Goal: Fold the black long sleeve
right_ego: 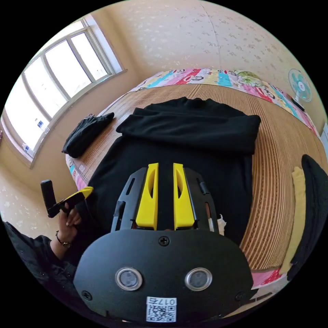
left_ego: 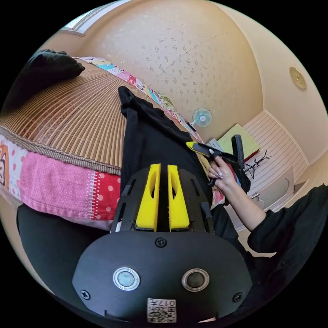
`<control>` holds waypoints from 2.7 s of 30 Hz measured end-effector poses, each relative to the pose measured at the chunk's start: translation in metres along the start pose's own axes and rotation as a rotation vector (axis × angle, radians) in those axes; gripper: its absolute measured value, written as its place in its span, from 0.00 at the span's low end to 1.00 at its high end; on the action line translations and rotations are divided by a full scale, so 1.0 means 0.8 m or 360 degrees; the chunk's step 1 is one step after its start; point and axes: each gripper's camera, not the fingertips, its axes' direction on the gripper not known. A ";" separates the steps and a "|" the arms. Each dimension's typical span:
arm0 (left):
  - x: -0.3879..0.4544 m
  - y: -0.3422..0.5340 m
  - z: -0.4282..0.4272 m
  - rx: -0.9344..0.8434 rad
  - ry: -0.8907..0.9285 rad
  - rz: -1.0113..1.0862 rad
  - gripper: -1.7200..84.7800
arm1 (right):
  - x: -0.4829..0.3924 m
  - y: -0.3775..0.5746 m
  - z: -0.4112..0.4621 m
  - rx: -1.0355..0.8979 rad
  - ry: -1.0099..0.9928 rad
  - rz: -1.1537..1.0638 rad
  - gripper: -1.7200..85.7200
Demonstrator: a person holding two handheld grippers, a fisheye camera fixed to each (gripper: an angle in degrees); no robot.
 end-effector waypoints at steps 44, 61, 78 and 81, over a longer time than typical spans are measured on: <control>0.010 -0.047 -0.120 -0.0184 -0.0071 0.0066 0.07 | -0.022 -0.023 0.040 -0.0127 0.0375 0.0062 0.05; -0.047 -0.031 -0.076 -0.0611 -0.0222 -0.0217 0.14 | 0.076 0.009 -0.018 -0.0157 0.0099 0.0210 0.06; -0.054 -0.044 -0.126 -0.0661 0.0173 -0.0275 0.07 | 0.245 0.233 -0.061 -0.0429 -0.0480 0.0531 0.11; -0.048 -0.044 -0.139 -0.0612 0.0201 -0.0280 0.07 | 0.265 0.246 -0.086 -0.0321 -0.0593 0.0521 0.07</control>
